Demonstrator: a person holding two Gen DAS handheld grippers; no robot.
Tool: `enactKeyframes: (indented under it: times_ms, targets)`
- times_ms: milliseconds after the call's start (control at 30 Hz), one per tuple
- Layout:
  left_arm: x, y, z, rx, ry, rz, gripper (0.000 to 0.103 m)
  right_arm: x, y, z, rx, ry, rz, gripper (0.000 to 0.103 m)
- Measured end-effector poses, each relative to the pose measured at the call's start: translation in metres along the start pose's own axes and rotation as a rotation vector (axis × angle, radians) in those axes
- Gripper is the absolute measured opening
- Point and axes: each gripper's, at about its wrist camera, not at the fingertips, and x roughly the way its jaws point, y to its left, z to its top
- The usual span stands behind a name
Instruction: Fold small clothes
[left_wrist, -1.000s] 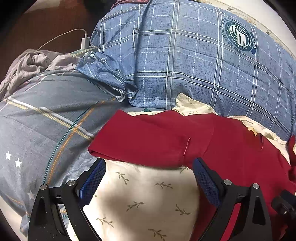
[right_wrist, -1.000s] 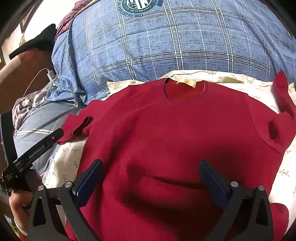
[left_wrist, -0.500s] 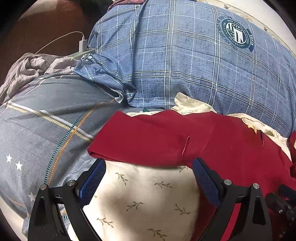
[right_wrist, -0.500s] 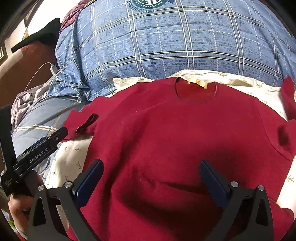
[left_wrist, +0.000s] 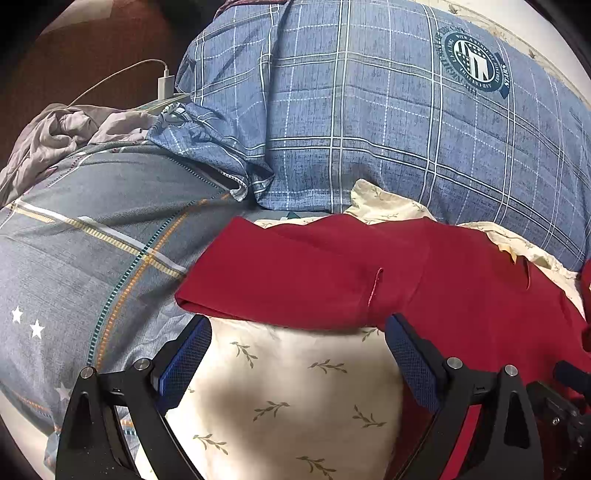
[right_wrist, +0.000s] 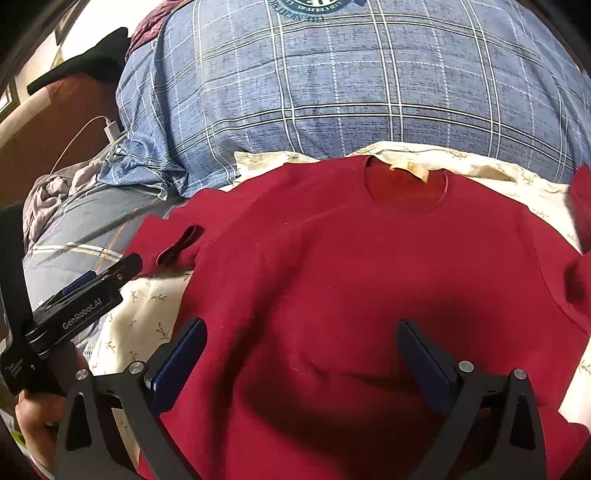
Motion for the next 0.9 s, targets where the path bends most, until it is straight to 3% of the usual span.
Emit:
enactKeyframes:
  times_ms: [900]
  targets:
    - [0.008,0.009,0.004,-0.019,0.016,0.010,0.095,0.018,0.024,0.014,-0.033,0.022,0.078,0.092]
